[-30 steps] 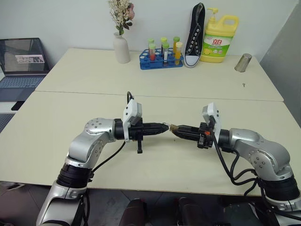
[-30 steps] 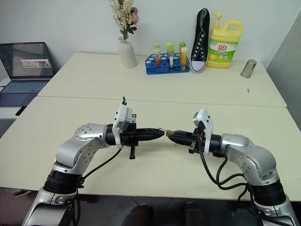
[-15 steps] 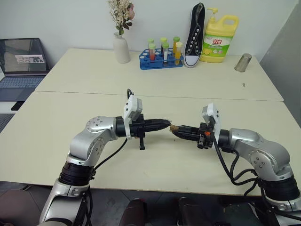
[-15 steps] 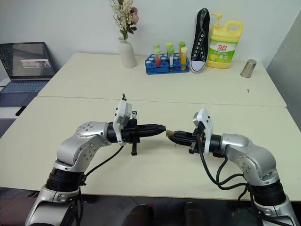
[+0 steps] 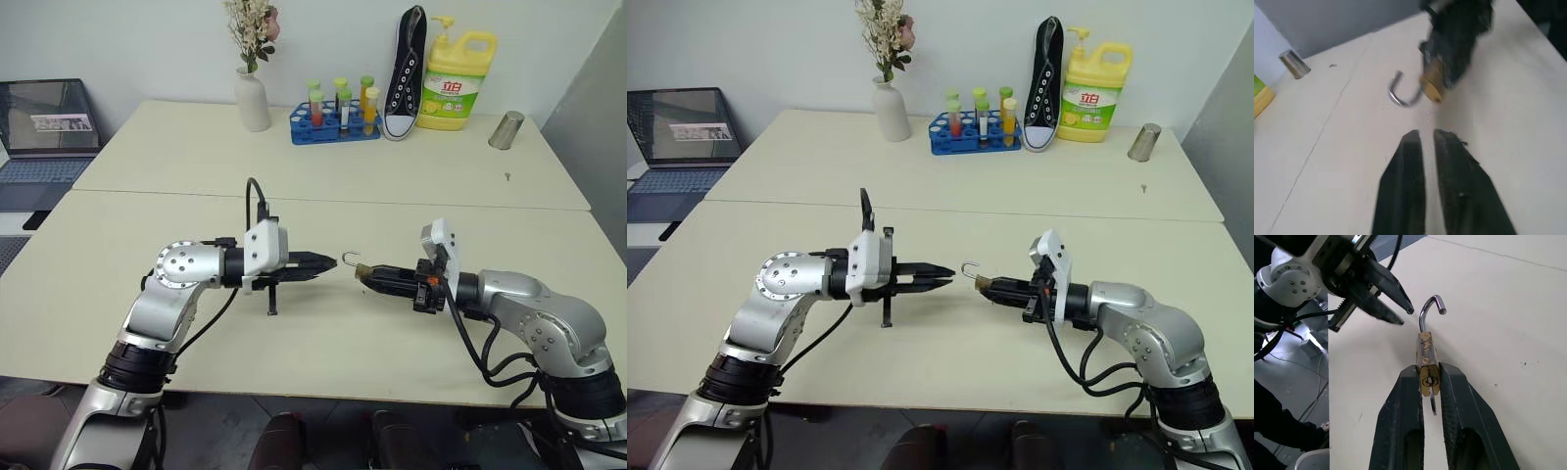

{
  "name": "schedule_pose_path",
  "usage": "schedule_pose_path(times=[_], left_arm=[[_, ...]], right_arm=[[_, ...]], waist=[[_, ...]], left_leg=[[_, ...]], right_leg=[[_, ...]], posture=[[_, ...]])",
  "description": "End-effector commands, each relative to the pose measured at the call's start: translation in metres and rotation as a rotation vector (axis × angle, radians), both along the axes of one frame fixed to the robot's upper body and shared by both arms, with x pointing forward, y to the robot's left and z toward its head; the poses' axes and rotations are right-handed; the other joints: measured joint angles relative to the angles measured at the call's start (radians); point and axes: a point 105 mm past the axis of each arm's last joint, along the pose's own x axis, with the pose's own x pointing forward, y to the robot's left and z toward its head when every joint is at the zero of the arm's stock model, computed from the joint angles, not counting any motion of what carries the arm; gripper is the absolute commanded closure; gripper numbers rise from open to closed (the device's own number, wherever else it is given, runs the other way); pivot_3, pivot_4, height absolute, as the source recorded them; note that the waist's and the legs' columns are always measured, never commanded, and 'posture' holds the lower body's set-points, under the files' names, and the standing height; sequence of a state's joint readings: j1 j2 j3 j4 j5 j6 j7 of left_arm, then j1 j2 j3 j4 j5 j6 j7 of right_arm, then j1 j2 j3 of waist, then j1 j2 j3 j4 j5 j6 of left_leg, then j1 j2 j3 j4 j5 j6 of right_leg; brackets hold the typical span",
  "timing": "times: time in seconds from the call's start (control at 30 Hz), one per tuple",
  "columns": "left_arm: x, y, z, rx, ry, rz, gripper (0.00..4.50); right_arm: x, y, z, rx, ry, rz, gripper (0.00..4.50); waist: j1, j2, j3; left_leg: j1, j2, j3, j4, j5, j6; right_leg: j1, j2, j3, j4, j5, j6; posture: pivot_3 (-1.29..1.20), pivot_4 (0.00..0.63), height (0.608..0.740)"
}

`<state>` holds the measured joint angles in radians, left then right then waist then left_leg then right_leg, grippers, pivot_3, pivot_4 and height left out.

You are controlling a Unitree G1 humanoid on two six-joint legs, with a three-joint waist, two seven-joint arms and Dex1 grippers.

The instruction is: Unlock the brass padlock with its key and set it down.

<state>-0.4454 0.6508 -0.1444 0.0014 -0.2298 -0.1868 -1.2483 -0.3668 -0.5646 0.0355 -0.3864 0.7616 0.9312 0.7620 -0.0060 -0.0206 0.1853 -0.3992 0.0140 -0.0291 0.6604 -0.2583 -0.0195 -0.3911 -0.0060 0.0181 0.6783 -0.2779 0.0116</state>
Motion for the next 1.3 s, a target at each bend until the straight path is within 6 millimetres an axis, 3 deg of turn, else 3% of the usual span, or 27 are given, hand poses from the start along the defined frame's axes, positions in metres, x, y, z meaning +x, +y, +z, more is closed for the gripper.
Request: schedule_pose_path(times=[0.03, 0.27, 0.37, 0.7, 0.93, 1.1, 1.2, 1.3], left_arm=[[-0.004, 0.010, -0.009, 0.093, -0.111, -0.063, 2.96], [-0.008, 0.010, -0.014, 0.085, -0.125, -0.096, 0.75], [-0.013, 0.010, -0.017, 0.088, -0.124, -0.108, 0.00], [-0.022, 0.004, -0.019, 0.083, -0.052, -0.101, 0.00], [-0.025, 0.001, -0.019, 0.070, -0.040, -0.092, 0.00], [-0.024, -0.001, -0.018, 0.036, 0.009, -0.066, 0.00], [-0.020, 0.000, -0.016, -0.051, 0.220, 0.032, 0.00], [-0.018, 0.002, -0.016, -0.068, 0.325, 0.090, 0.00]], right_arm=[[-0.004, -0.004, 0.007, 0.026, 0.056, 0.005, 4.38], [-0.011, -0.003, -0.012, -0.001, 0.248, 0.003, 4.38], [-0.010, -0.001, -0.022, -0.023, 0.309, -0.012, 4.38], [0.015, 0.008, -0.054, -0.072, 0.466, -0.087, 4.38], [0.022, 0.001, -0.065, -0.133, 0.487, -0.100, 4.38], [0.023, -0.016, -0.063, -0.153, 0.472, -0.133, 2.65], [0.023, -0.041, -0.059, -0.132, 0.468, -0.203, 1.53], [0.016, -0.052, -0.059, -0.162, 0.426, -0.214, 0.52]], waist=[[0.001, 0.000, 0.000], [0.000, 0.000, 0.000], [-0.001, 0.000, 0.000], [-0.012, 0.000, 0.000], [-0.015, 0.000, 0.000], [-0.015, 0.000, 0.000], [-0.013, 0.000, 0.000], [-0.011, 0.000, 0.000]], left_leg=[[0.000, 0.000, 0.000, 0.000, 0.000, 0.000], [-0.001, 0.000, 0.000, 0.000, 0.000, 0.000], [-0.001, 0.000, 0.000, 0.000, 0.000, 0.000], [-0.001, 0.000, 0.000, 0.000, 0.000, 0.000], [-0.001, 0.000, 0.000, 0.000, 0.000, 0.000], [-0.001, 0.000, 0.000, 0.000, 0.000, 0.000], [-0.001, 0.000, 0.000, 0.000, 0.000, 0.000], [-0.001, -0.001, -0.002, 0.000, 0.000, 0.000]], right_leg=[[0.000, -0.001, 0.000, 0.000, 0.000, 0.000], [0.000, -0.002, 0.000, 0.000, -0.001, 0.001], [0.000, -0.002, -0.001, 0.000, -0.001, 0.001], [-0.001, -0.001, 0.000, 0.000, -0.001, 0.002], [-0.001, -0.001, -0.001, 0.000, -0.001, 0.002], [0.000, -0.001, -0.001, 0.000, -0.001, 0.002], [0.000, -0.001, -0.001, 0.000, -0.003, 0.004], [0.001, -0.001, -0.001, 0.000, -0.003, 0.006]], posture=[[0.00, 0.150, 0.740], [0.00, 0.150, 0.740], [0.00, 0.150, 0.740], [0.00, 0.150, 0.740], [0.00, 0.150, 0.740], [0.00, 0.150, 0.740], [0.00, 0.150, 0.740], [0.00, 0.150, 0.740]])
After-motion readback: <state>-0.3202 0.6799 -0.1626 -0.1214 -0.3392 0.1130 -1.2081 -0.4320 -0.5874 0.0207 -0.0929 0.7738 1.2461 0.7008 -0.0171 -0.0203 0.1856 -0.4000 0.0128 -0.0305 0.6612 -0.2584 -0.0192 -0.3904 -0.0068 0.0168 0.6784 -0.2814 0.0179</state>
